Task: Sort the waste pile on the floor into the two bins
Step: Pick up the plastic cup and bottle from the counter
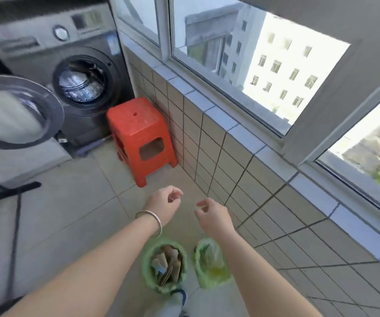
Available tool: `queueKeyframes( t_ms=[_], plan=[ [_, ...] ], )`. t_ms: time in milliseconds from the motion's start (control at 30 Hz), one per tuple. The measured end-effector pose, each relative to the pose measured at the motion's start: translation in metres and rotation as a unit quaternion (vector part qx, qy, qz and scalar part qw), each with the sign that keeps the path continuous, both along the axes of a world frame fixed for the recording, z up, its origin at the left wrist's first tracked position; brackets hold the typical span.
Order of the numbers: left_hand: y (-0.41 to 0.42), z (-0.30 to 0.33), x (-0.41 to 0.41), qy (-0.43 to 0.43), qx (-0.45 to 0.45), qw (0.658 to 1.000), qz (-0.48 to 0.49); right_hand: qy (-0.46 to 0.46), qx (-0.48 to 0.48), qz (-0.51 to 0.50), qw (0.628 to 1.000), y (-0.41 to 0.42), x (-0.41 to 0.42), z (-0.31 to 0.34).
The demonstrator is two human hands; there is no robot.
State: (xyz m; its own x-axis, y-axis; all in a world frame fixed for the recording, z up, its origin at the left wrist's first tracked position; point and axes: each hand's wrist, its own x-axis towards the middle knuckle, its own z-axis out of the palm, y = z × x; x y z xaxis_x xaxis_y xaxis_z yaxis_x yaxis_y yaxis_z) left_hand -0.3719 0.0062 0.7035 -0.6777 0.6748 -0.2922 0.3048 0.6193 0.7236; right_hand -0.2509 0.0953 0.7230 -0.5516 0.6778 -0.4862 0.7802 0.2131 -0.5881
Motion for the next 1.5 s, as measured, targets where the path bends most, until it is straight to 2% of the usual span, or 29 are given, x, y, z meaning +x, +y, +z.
queueKeyframes(
  t_ms=[367,633,933,1200,1500],
  plan=[
    [-0.137,0.068,-0.063,0.048,-0.017,0.989,0.138,0.051,0.019,0.125,0.991,-0.094,-0.098,0.077],
    [-0.253,0.135,-0.195,0.099,0.025,0.968,0.229,0.139,0.056,0.223,0.963,-0.196,-0.247,0.129],
    [-0.386,0.207,-0.359,0.155,0.073,0.936,0.306,0.218,0.063,0.249,0.942,-0.293,-0.416,0.182],
    [-0.413,0.213,-0.493,0.149,0.092,0.923,0.342,0.216,0.056,0.283,0.933,-0.327,-0.569,0.192],
    [-0.373,0.228,-0.687,0.139,0.085,0.916,0.368,0.195,0.064,0.327,0.923,-0.289,-0.784,0.197]
  ],
)
